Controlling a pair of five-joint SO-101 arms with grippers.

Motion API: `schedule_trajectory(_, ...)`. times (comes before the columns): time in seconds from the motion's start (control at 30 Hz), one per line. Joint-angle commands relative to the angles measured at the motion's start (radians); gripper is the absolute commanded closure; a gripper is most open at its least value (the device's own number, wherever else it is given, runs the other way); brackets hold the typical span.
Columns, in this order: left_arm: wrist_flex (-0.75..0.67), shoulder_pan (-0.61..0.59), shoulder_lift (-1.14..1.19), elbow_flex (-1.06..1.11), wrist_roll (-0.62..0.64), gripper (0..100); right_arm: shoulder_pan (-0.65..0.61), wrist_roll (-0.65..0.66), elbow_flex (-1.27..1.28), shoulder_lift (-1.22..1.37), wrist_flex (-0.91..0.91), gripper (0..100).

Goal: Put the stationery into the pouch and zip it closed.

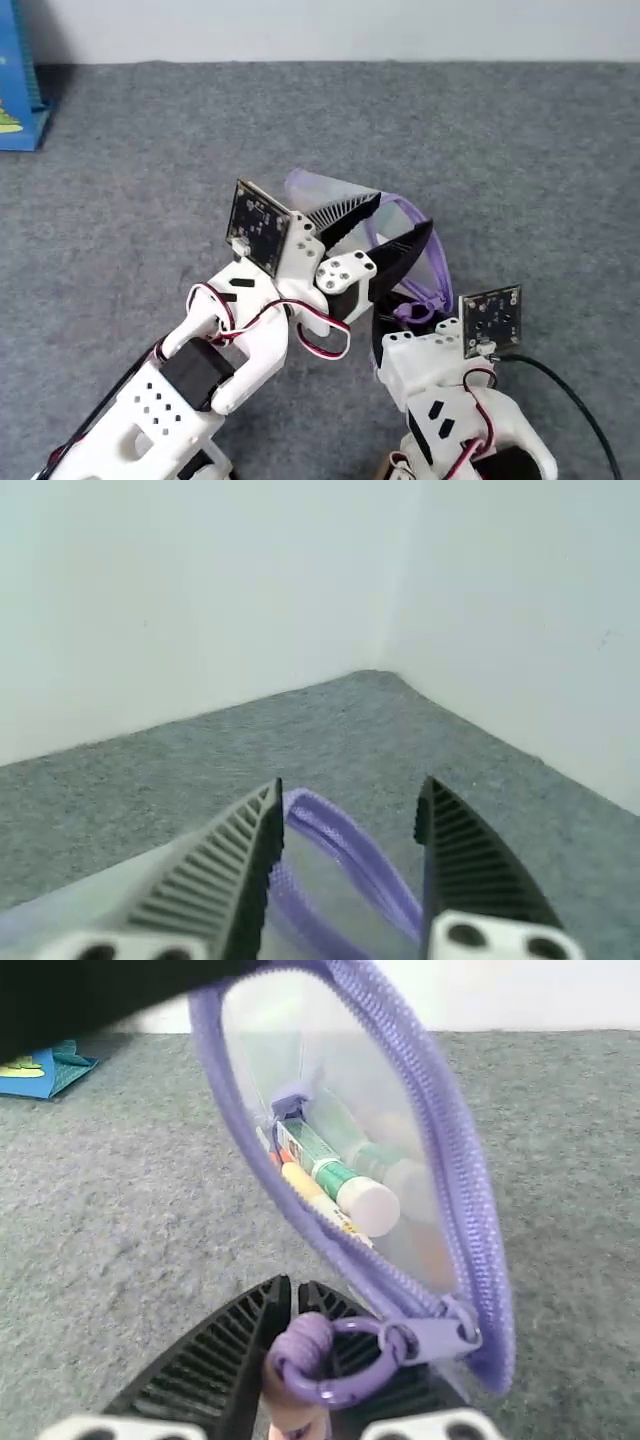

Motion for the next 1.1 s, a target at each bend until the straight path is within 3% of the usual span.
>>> schedule_trajectory(0.0,-0.002,0.0,0.008,-0.013,0.048,79,0.01,-0.009,-0.069,-0.005,-0.01,99.1)
schedule_trajectory(0.3,0.003,-0.112,-0.034,-0.058,0.11,79,0.012,-0.02,-0.069,-0.005,-0.027,99.1)
schedule_trajectory(0.57,0.161,-0.109,-0.269,-0.036,0.109,79,0.012,-0.06,-0.029,-0.002,-0.116,99.1)
schedule_trajectory(0.83,0.091,-0.144,-0.227,0.061,0.044,79,0.064,-0.087,0.037,-0.002,-0.252,99.1)
schedule_trajectory(1.07,0.399,-0.149,-0.285,-0.064,-0.118,79,0.134,-0.101,0.064,-0.002,-0.427,99.1)
